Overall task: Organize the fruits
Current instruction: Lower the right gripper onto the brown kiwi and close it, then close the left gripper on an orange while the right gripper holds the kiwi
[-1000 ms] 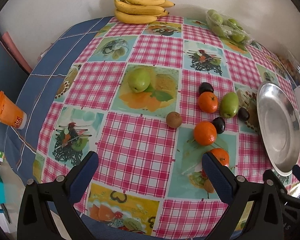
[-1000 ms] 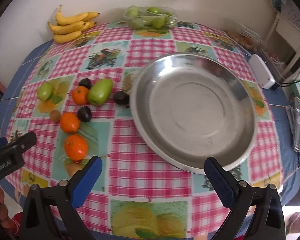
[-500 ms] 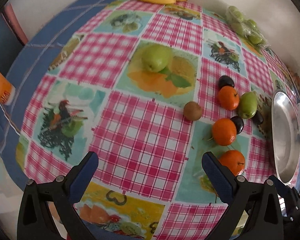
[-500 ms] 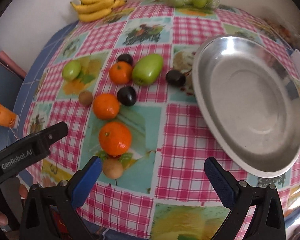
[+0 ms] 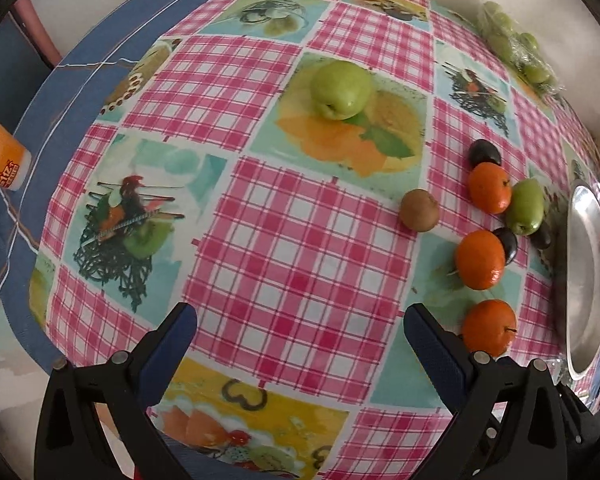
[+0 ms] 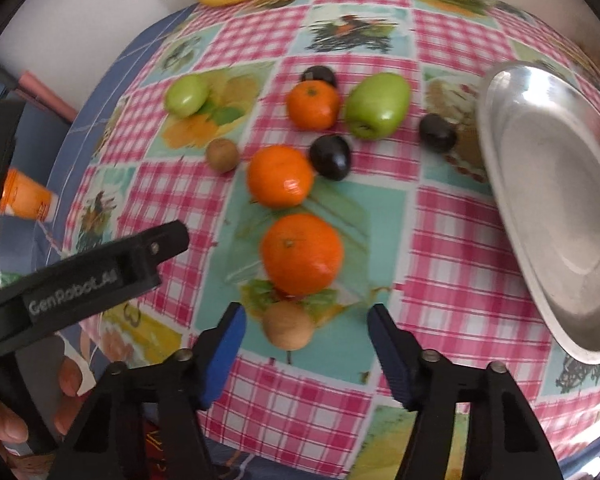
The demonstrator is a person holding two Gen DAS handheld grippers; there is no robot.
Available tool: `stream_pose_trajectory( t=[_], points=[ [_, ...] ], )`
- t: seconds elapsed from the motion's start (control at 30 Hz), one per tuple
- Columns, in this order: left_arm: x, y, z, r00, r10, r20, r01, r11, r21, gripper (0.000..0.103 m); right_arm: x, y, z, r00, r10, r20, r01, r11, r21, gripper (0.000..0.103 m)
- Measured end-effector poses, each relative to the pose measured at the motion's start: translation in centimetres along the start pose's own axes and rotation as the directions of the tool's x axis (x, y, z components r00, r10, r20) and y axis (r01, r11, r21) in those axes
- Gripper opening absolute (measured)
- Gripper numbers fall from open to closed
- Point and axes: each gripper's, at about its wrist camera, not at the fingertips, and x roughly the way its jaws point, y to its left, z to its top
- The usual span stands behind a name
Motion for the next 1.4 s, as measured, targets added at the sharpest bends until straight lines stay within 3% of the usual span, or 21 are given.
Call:
stream_pose_trajectory(
  t=[0.07, 0.13, 0.27, 0.67, 1.03, 1.07, 1.13, 1.4],
  points=[
    [0.1, 0.4, 0.1, 1.000, 0.002, 0.000, -0.002, 1.000, -0.006, 0.103, 0.3, 0.8, 0.1, 1.000, 0.001, 0.001, -0.001, 1.000, -0.026, 0.053],
    [0.1, 0.7, 0.2, 1.000, 0.002, 0.003, -0.002, 1.000, -0.009, 0.103, 0.4, 1.3, 0.1, 1.000, 0.001, 0.001, -0.001, 0.999, -0.047, 0.040],
    [-0.1, 1.1, 0.3, 1.000, 0.005, 0.008, -0.005, 1.000, -0.016, 0.103, 1.3, 2.1, 0.7, 1.000, -0.008, 0.002, 0.008, 0.998, -0.066, 0.028],
    [-2.7, -0.4, 0.4, 0.995, -0.079, 0.056, 0.078, 0.997, 0.020, 0.102, -1.4, -1.3, -0.1, 0.999, 0.029, 0.024, -0.029, 1.000, 0.006, 0.028],
    [-4.2, -6.1, -1.1, 0.983, -0.164, 0.080, 0.146, 0.970, 0.195, 0.102, -4.3, -6.4, -1.7, 0.997, -0.014, 0.070, 0.005, 0.992, 0.129, 0.028],
    [-4.2, -6.7, -1.3, 0.982, -0.174, 0.074, 0.155, 0.965, 0.212, 0.101, -4.6, -6.9, -1.8, 0.997, -0.019, 0.074, 0.009, 0.990, 0.140, 0.028],
    [-3.9, -7.6, -1.5, 0.981, -0.183, 0.062, 0.164, 0.958, 0.233, 0.088, -4.9, -7.6, -2.0, 0.997, -0.018, 0.077, 0.006, 0.988, 0.154, 0.029],
    [-3.0, -10.0, -2.1, 0.980, -0.196, 0.037, 0.178, 0.943, 0.283, 0.080, -5.5, -9.2, -2.5, 0.997, -0.026, 0.078, 0.012, 0.984, 0.178, 0.029]
  ],
)
